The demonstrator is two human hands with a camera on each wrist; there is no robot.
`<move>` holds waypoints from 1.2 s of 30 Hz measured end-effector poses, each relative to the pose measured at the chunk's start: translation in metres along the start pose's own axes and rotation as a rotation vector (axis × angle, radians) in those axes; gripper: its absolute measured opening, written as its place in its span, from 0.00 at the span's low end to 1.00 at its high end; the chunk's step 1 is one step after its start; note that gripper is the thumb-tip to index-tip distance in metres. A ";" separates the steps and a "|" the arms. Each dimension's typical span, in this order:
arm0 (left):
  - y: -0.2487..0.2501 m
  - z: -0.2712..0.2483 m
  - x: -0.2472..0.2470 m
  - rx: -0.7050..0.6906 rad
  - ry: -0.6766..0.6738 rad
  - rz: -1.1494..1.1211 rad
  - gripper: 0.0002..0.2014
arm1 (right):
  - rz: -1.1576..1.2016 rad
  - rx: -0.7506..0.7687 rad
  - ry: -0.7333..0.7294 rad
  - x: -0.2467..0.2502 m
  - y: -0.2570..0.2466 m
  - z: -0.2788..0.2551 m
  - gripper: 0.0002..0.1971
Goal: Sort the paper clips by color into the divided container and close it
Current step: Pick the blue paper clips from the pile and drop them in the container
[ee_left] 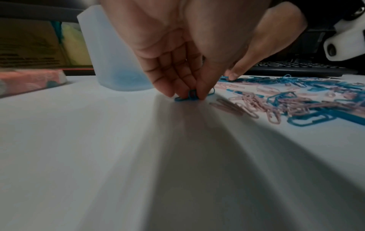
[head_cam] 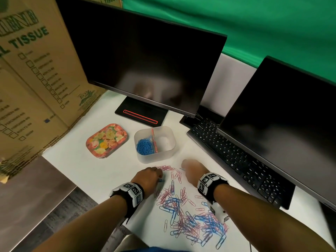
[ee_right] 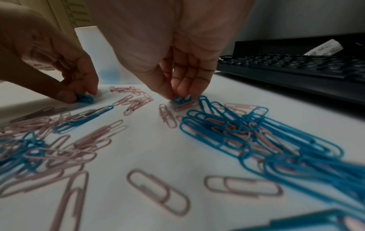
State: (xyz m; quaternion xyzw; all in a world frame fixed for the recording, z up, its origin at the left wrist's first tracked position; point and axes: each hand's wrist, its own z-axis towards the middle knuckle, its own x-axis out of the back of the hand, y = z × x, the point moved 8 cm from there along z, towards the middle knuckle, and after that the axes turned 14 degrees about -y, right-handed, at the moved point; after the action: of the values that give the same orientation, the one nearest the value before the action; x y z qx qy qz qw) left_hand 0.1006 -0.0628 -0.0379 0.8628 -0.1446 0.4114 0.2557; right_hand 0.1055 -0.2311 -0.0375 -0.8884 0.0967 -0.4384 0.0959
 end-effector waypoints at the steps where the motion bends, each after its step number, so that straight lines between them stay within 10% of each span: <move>1: -0.001 0.002 -0.001 0.008 -0.011 -0.006 0.12 | 0.037 -0.002 0.008 0.000 0.002 -0.001 0.18; 8: -0.009 0.004 -0.002 0.007 0.012 -0.140 0.17 | 0.693 -0.019 0.122 0.004 0.028 -0.015 0.19; 13: -0.028 -0.008 0.017 0.024 0.158 -0.562 0.19 | 1.500 -0.063 0.093 -0.011 0.050 -0.031 0.17; 17: -0.052 -0.007 0.010 0.082 0.108 -1.026 0.11 | 1.699 -0.057 0.083 -0.016 0.053 -0.042 0.13; 22: -0.050 -0.003 0.005 0.109 0.058 -1.101 0.08 | 1.174 -0.171 0.089 -0.010 0.059 -0.036 0.08; 27: -0.025 -0.003 0.007 0.102 0.010 -0.363 0.03 | 0.410 -0.198 0.124 0.011 0.037 -0.024 0.07; 36: -0.021 -0.003 -0.005 0.135 -0.047 -0.133 0.06 | 0.072 -0.158 0.051 0.002 0.012 -0.002 0.10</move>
State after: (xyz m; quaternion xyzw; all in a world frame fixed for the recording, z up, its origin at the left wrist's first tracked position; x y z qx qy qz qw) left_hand 0.1052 -0.0441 -0.0473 0.8952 -0.0648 0.3819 0.2205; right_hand 0.1036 -0.2433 -0.0380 -0.8776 0.1651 -0.4483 0.0384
